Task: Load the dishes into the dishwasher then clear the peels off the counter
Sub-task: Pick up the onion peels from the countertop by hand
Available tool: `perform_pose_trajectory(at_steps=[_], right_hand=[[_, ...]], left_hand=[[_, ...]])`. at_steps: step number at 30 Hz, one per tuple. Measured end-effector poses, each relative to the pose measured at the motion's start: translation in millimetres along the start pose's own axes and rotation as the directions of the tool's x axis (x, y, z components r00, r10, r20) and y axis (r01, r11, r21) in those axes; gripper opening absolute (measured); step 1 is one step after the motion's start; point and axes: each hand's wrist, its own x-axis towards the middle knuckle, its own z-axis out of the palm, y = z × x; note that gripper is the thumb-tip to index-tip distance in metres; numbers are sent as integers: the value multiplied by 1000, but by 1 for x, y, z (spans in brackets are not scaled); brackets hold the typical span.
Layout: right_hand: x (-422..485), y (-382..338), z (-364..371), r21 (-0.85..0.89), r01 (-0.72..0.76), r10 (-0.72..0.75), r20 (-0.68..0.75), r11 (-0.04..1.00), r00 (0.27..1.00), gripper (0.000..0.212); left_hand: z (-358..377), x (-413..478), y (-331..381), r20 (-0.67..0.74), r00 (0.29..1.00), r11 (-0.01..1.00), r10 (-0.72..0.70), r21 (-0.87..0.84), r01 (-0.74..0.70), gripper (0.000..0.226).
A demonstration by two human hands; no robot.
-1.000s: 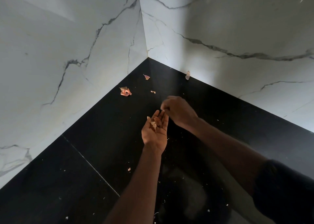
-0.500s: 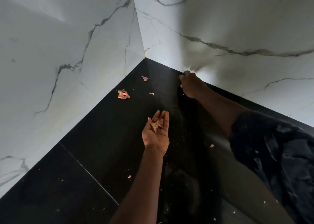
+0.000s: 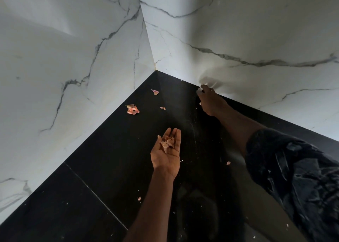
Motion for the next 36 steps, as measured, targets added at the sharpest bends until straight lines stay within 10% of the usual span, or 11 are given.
perform_pose_trajectory(at_steps=[5,19,28,36], right_hand=[[23,0,5,-65,31,-22,134,997,991,58],[-4,1,8,98,15,-3,-125,995,992,19],[23,0,12,-189,14,-23,-43,982,999,51],[-1,-41,-17,248,118,-67,-205,962,976,15]], left_hand=[[1,-8,-1,19,1000,1000,-11,8,11,44],[11,3,-1,-4,1000,999,19,41,-18,44],[8,3,-2,19,1000,999,14,47,-14,45],[10,18,4,-9,999,998,42,45,-41,44]])
